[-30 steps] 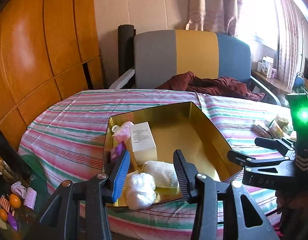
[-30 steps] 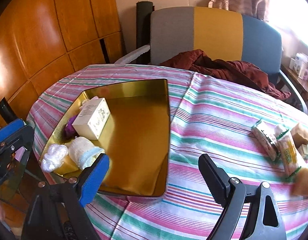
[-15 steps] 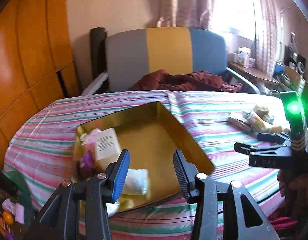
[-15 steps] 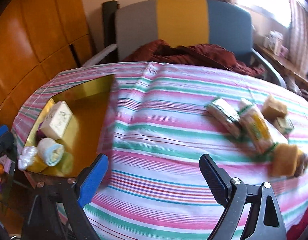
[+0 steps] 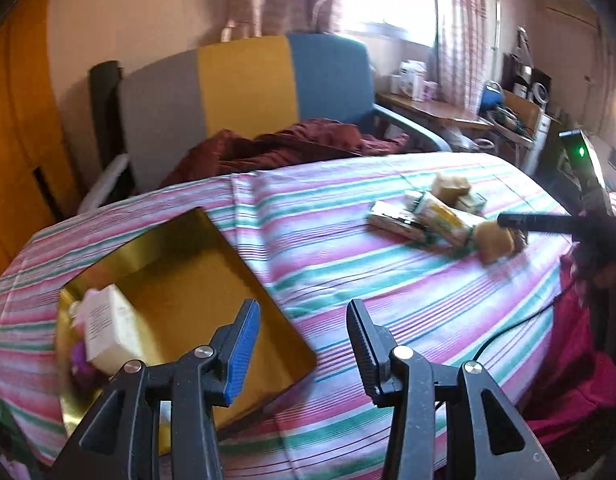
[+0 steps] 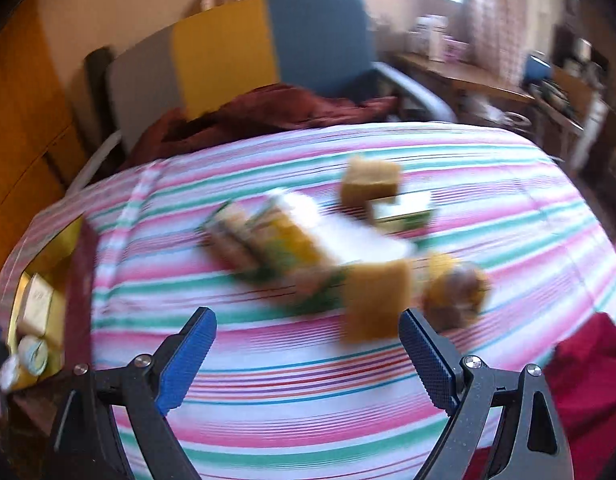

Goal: Organize objects
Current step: 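Withdraw both grippers from the tray toward the remaining items, then grasp the cracker snack bar with the left gripper while the right gripper grasps the yellow sock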

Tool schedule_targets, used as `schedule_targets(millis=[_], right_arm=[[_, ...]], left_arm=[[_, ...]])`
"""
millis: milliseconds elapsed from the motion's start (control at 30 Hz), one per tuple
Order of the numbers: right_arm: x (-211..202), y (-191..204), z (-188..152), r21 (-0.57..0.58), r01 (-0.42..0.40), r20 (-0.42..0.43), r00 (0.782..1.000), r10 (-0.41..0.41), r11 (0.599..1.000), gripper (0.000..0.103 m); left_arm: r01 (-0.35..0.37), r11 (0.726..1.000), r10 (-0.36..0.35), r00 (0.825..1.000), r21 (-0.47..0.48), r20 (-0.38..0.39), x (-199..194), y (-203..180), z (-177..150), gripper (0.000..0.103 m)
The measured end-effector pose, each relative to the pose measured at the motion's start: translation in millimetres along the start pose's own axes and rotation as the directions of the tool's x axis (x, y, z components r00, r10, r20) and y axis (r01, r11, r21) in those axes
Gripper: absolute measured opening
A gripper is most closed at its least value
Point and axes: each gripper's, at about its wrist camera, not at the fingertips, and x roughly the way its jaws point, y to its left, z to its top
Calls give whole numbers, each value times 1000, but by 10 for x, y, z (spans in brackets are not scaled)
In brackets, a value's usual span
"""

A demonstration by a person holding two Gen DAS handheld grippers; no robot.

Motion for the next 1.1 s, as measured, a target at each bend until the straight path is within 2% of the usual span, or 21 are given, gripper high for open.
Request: schedule_targets(millis=[200,367,533,733,833,967,1033,1100], right_arm=[[77,-648,84,102,124,-2,992,-124,987,94],[155,-1131,36,231,161,-9,987,-163,960,94],[280,-1349,2,306,143,-51,990,-134,941,94],[342,-1331,-7,333,58,-47,998,-45,941,94],[413,-1338,-21,364,16,-55,998,4,931,94],[443,-1325,-31,371,8,-62,998,17,928,94],[437,-1302,-24,366,6,-56,998,15,930,94],[445,-1288,-12,359,9,-52,999,10,933,94]], left_arm=[[123,992,-124,991,-11,-49,253,-259,236,45],[227,972,-231,967,-56,-105,538,-514,428,45],[290,952,-304,935,-98,-182,868,-767,533,45],[353,918,-391,883,-182,-260,1327,-1036,656,45],[369,904,-419,865,-218,-275,1489,-1127,739,45],[383,883,-453,846,-271,-282,1704,-1210,856,45],[370,880,-453,843,-297,-289,1813,-1248,892,46],[373,864,-474,828,-338,-300,1932,-1302,921,49]])
